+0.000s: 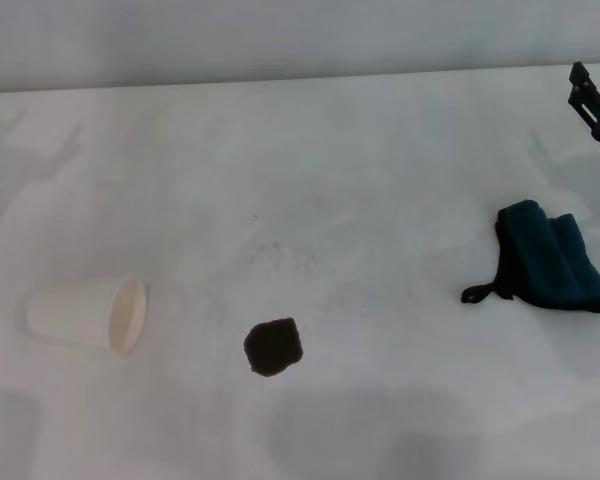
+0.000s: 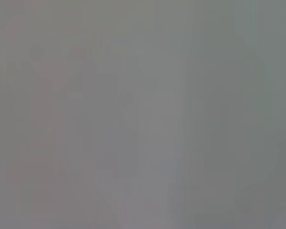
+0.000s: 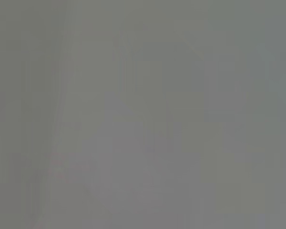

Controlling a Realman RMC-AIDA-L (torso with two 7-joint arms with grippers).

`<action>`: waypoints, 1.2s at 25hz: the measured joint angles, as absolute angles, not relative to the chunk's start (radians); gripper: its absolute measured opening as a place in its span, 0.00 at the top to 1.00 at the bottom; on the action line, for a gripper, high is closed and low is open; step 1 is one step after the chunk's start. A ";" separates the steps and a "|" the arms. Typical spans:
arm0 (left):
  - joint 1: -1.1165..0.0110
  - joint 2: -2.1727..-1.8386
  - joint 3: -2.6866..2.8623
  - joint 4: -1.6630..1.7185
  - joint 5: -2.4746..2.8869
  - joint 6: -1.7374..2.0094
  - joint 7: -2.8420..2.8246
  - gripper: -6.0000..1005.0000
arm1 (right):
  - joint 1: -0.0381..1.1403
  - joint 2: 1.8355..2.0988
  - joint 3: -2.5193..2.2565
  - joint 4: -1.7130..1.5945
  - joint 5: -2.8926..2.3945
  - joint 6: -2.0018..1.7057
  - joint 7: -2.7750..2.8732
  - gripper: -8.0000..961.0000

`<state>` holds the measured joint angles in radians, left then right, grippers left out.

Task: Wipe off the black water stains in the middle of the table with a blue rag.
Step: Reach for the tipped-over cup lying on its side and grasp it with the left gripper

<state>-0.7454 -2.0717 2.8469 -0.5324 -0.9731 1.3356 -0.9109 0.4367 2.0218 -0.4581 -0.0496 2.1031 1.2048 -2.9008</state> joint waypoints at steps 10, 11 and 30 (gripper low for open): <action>-0.954 -2.066 2.848 -0.946 -0.459 1.558 -1.222 0.13 | 0.442 2.022 -0.454 -0.041 2.104 1.203 -2.901 0.18; -0.979 -2.066 2.849 -0.978 -0.405 1.582 -1.228 0.13 | 0.442 2.022 -0.454 -0.041 2.104 1.203 -2.901 0.18; -1.262 -2.073 2.852 -1.070 0.363 1.741 -1.014 0.13 | 0.455 2.026 -0.375 -0.012 2.160 1.236 -2.901 0.18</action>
